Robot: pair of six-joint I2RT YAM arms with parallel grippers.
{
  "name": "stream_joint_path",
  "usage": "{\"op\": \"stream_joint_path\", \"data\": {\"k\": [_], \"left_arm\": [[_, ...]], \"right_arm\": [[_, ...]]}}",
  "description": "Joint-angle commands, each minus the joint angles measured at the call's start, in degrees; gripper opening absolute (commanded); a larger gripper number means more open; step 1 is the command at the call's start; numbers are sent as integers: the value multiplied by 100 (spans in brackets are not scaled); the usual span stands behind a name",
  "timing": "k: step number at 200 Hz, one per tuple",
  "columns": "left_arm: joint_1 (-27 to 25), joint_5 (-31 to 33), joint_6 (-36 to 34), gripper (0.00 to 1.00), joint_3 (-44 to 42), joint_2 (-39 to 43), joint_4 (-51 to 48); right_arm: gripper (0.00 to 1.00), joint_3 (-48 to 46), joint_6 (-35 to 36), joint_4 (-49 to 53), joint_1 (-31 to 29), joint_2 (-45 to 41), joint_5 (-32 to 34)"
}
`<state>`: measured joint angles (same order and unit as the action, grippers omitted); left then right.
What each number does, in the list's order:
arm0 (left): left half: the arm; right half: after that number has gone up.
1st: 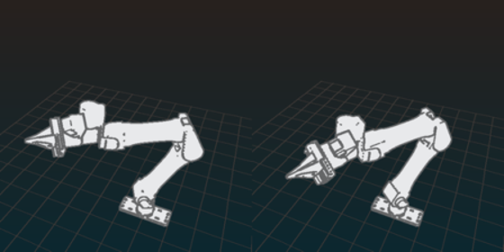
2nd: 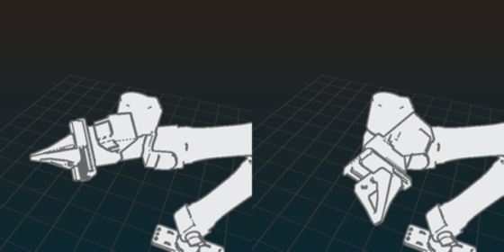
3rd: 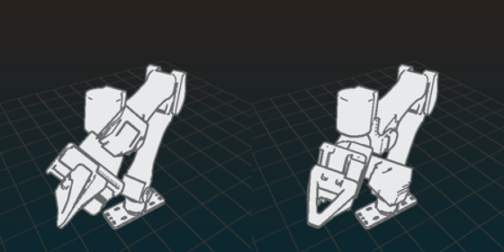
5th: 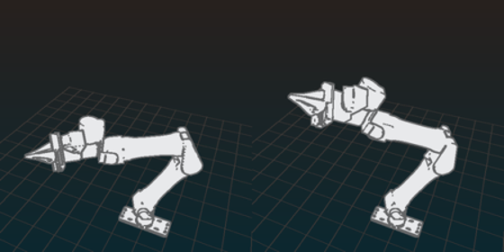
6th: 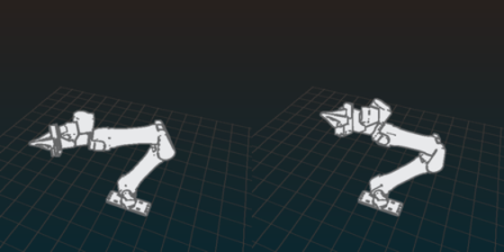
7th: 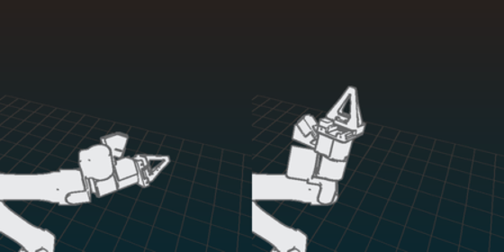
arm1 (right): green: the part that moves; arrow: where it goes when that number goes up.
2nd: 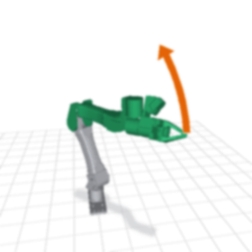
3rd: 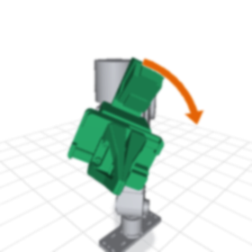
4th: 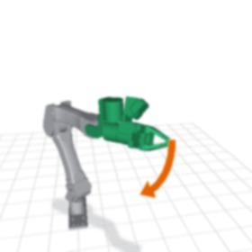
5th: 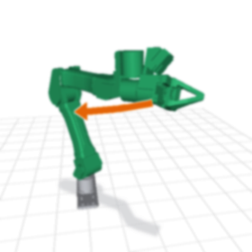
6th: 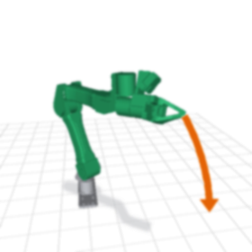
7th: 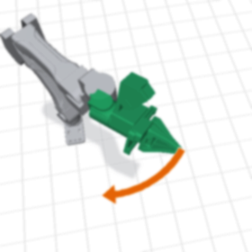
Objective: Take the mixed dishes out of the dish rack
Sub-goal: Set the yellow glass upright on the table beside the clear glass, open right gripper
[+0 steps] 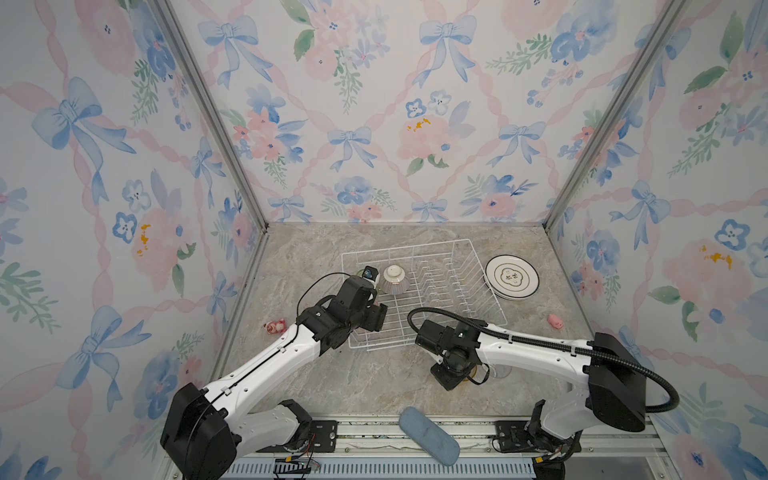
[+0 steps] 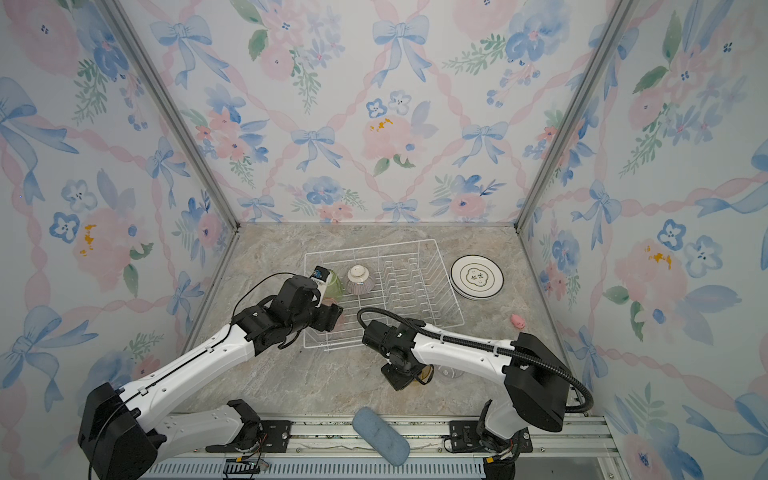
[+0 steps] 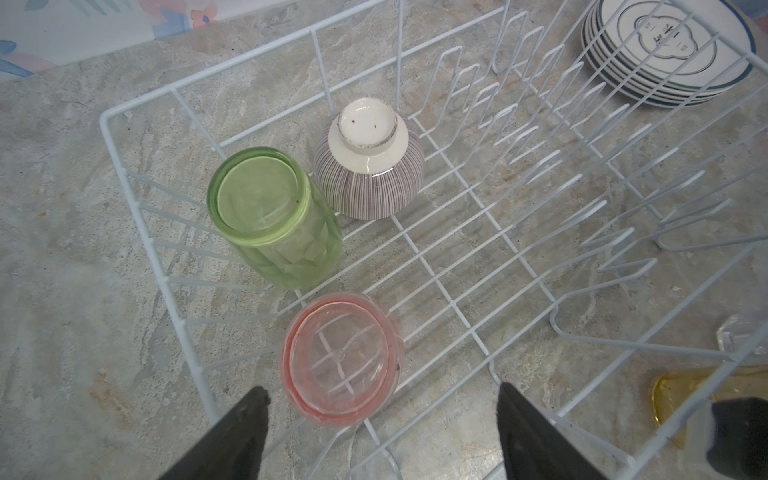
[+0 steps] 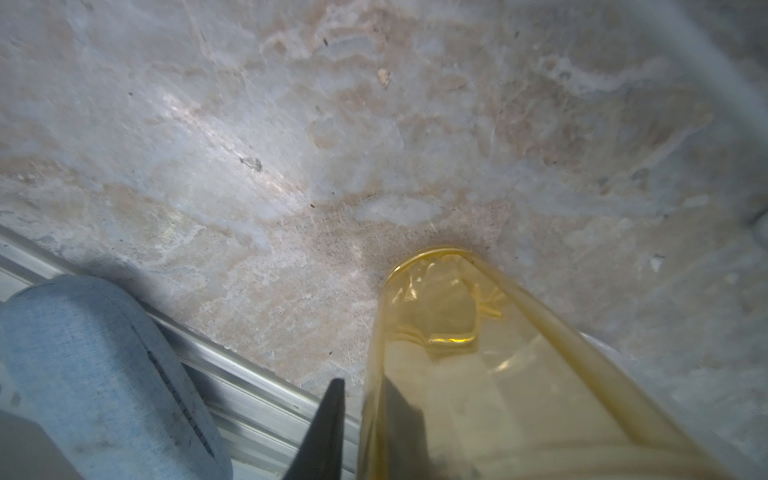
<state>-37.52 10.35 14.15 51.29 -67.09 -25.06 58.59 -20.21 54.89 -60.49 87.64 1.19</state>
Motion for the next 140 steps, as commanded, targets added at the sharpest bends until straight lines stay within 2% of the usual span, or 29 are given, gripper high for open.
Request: {"op": "stream_joint_path", "data": {"k": [1,40,89,140], "left_arm": [[-28,189,-22,83,186,-117,-322],[11,279,-157,87,398,-251,-460],[280,5,-220,89,735,-664,-784],[468,-269,-133,89,986,-1224,-1019]], "right_arm": [[40,29,-84,-49,-7,-134,121],[61,148,-92,109,-5,-510,109],[67,414,-139,669,-68,-1384,-60],[73,544,-100,312,261,-2437,-256]]}}
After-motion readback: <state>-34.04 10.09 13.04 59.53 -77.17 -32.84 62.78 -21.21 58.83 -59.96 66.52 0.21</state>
